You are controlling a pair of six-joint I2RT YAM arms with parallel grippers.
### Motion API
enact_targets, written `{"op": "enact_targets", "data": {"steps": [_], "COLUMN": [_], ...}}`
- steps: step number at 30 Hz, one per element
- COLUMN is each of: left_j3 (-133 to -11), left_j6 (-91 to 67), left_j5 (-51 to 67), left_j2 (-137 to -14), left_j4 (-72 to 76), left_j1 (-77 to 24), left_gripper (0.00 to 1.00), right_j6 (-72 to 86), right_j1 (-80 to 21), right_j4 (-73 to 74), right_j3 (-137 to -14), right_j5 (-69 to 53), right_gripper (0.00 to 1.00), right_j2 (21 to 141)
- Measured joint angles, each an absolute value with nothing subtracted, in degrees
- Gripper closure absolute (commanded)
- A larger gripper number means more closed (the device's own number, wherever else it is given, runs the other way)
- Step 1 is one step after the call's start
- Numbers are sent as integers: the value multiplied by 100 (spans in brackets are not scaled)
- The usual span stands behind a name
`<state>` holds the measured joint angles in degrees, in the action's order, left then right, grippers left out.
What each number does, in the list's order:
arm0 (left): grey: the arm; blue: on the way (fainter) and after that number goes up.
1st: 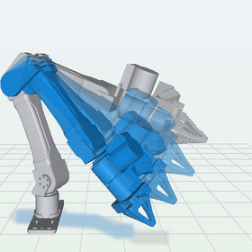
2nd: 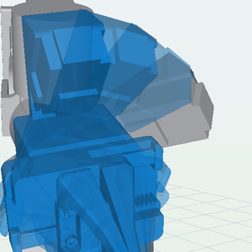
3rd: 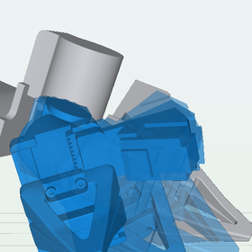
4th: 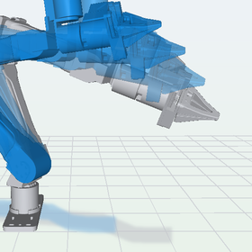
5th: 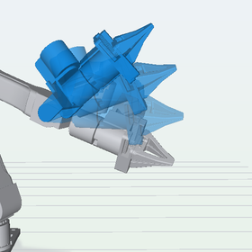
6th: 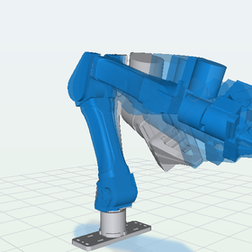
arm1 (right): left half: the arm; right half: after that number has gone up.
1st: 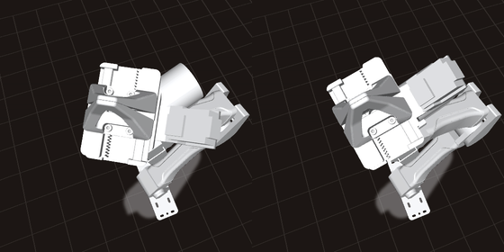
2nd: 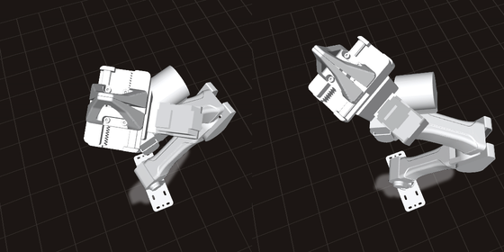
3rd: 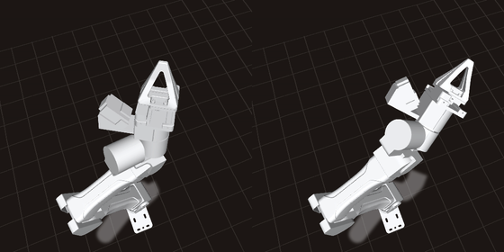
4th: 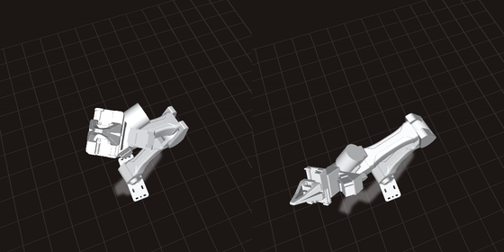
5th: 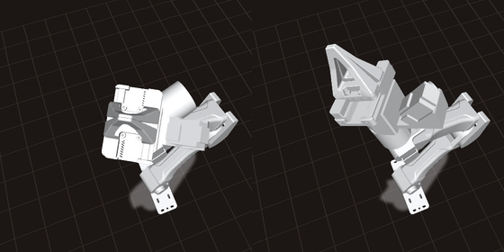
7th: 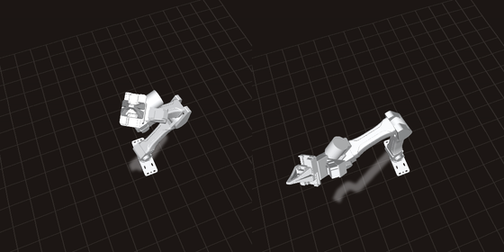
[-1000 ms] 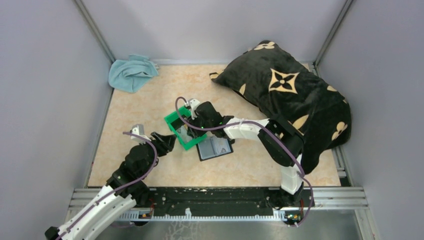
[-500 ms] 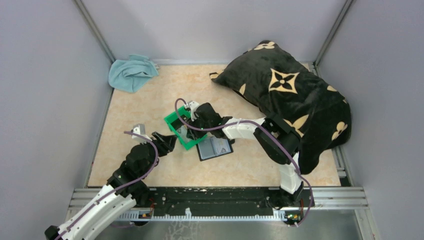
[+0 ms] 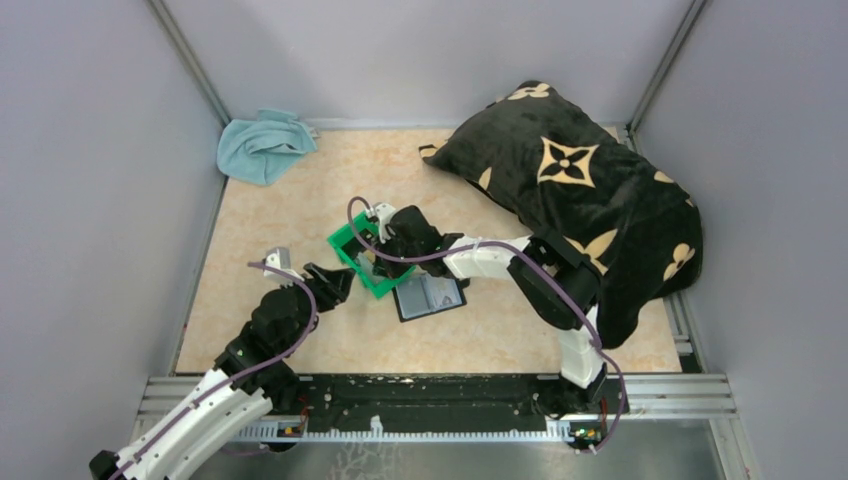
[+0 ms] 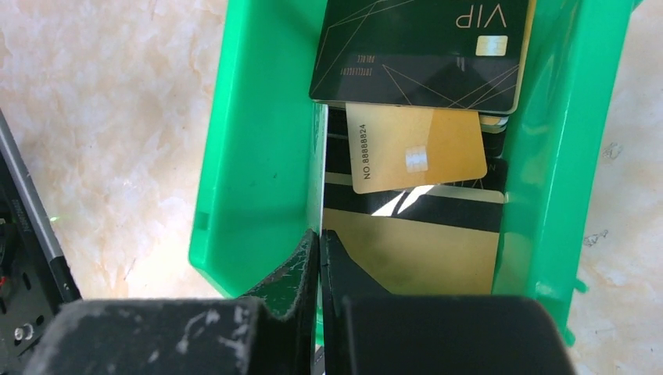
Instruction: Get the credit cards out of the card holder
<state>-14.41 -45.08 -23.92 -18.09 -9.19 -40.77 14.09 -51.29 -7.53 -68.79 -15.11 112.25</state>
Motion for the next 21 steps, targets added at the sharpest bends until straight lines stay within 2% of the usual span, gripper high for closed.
{"op": "enact_targets", "data": {"steps": [12,17,21], "left_j3": [-1428,-1428,-1444], "left_j6": [-3997,-3448,-3028], "left_j5": [-1931,-1061,-257], "left_j2": [-2021,-2126,-2099], "left_j4": [-379,266,884], "left_j1": [-4077,-4077,-4077], "left_gripper": [34,29,25], "right_j6": [1048,838,819], "right_j1": [-5157,-5100,-4834], "right_j4": [-161,246,443], "right_j3": [-6862,-6772,-6296], "right_j5": [-937,-932,-1498], "right_gripper": [100,100,100], "right_j2": [10149,9450,8584]}}
